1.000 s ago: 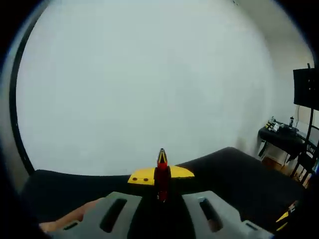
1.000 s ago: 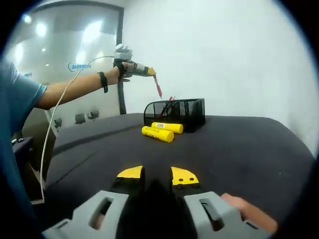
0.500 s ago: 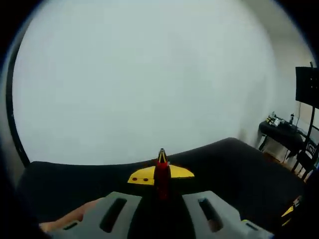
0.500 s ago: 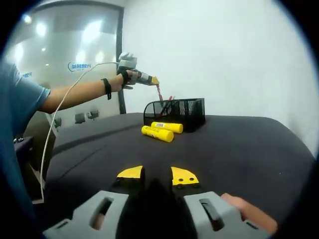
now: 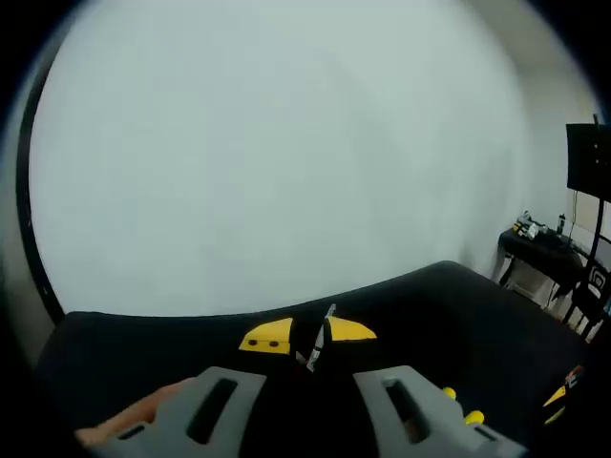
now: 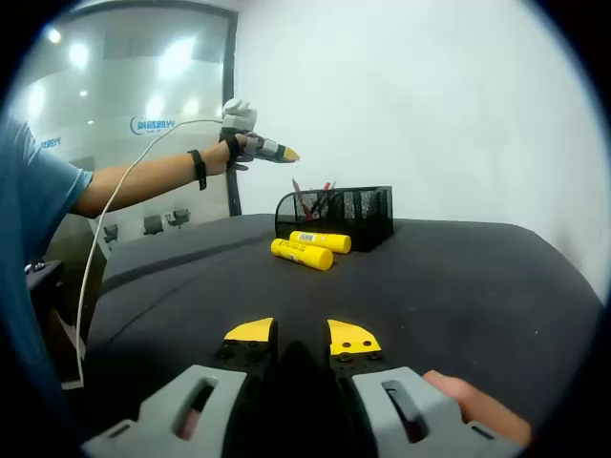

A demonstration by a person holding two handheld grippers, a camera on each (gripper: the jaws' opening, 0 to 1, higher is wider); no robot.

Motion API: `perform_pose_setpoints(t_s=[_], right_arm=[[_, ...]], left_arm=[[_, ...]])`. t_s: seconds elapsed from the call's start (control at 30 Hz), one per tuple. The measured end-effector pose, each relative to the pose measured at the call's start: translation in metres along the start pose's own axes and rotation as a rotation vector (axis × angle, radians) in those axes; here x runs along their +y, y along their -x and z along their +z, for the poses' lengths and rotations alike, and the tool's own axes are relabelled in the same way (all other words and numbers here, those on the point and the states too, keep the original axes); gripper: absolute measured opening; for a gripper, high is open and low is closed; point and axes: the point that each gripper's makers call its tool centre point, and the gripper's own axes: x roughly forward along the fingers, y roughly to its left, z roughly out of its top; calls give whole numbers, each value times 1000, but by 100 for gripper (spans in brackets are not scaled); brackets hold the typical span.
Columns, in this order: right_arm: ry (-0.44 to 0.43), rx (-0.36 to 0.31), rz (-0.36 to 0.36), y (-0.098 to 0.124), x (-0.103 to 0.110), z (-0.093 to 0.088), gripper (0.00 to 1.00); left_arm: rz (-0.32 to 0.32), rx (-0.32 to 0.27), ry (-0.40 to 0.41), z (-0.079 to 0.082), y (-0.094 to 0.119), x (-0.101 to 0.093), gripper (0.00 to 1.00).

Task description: Pick up pens and glue sticks and place them into the holder.

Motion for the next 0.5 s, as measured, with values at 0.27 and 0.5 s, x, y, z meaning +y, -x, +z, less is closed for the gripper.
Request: perform_pose_setpoints(t_s=[0.27,0.5], right_arm=[[2,7,-2,-1,-1,-1,17],[1,11,-6,0,0,-2,17]], left_arm=[[-132,63,-136,-9,24,-31,15],[-365,173,-226,-34,46,-88,19]])
